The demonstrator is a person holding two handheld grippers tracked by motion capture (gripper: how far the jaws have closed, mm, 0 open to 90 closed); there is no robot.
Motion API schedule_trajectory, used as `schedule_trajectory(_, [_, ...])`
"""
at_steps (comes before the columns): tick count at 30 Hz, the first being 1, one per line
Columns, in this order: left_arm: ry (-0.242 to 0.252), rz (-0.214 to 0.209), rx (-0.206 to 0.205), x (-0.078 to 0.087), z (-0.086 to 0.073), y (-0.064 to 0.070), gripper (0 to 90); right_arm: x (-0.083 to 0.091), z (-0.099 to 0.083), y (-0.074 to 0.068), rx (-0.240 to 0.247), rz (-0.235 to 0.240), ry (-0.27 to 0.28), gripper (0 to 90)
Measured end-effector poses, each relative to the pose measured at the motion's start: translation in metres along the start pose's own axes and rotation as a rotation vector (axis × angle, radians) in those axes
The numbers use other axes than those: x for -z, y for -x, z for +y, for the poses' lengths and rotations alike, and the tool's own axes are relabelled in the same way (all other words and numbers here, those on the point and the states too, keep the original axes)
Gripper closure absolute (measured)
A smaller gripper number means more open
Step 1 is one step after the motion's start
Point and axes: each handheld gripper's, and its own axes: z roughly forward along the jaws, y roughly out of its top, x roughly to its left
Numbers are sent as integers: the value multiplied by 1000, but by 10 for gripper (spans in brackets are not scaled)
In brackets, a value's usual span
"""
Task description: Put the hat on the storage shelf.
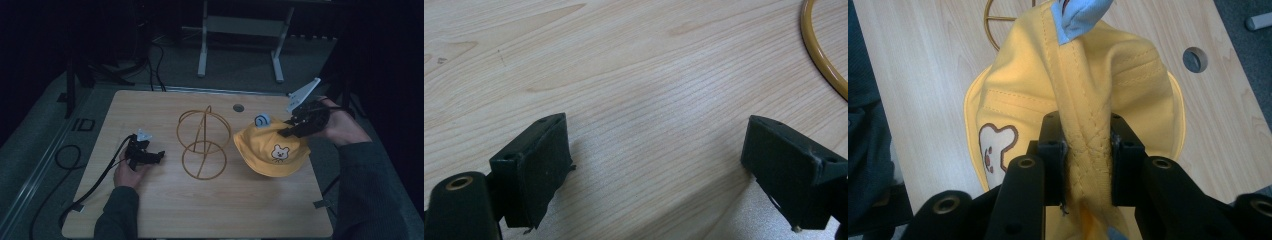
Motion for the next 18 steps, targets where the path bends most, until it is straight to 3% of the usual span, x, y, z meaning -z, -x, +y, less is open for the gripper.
schedule_trajectory(18, [0, 0, 0, 0, 0, 0, 122, 11, 2, -1, 12, -12, 1, 732])
